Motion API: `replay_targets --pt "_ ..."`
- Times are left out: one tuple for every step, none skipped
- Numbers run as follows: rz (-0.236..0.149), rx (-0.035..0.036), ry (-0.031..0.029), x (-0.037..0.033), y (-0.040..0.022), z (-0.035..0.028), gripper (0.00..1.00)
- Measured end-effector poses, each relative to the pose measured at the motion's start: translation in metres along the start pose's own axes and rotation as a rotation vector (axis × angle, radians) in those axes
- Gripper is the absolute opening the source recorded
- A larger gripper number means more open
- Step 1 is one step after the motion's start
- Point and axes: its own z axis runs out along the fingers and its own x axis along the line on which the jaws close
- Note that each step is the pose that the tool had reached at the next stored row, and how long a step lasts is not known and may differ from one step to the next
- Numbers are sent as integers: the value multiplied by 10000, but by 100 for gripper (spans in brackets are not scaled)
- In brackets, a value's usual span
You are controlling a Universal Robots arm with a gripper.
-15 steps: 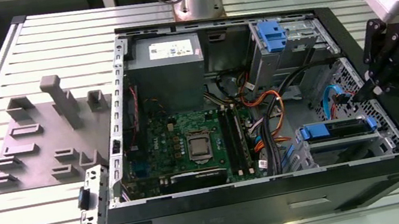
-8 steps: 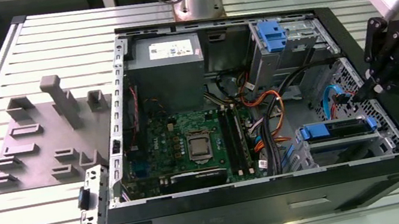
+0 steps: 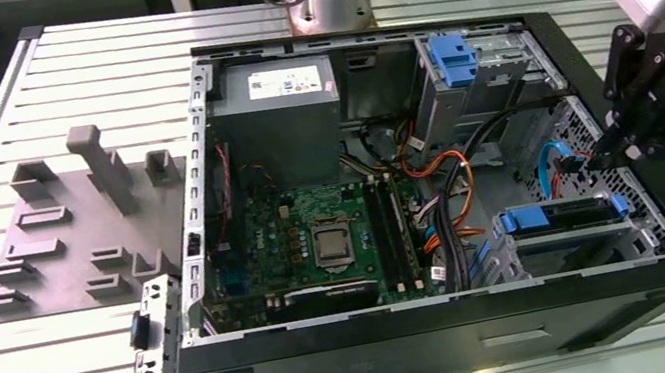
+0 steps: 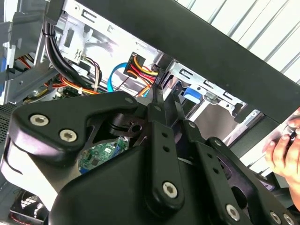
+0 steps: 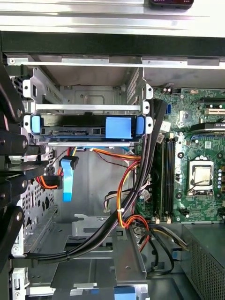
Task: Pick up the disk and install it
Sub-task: 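Insert the first disk wire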
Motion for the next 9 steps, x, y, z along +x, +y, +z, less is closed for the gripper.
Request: replay_targets --pt "40 3 -3 -7 0 3 24" --pt "79 5 -6 -16 0 6 24" --pt "111 7 -7 -22 0 8 24" --pt "131 8 -10 -24 0 11 24" --pt "140 9 -10 -24 0 15 24" --pt "143 9 -9 -25 0 17 24" --pt "146 9 -8 -25 -1 20 24" --pt "149 9 -9 -26 -1 22 24" --pt "150 9 -11 -27 -1 25 24"
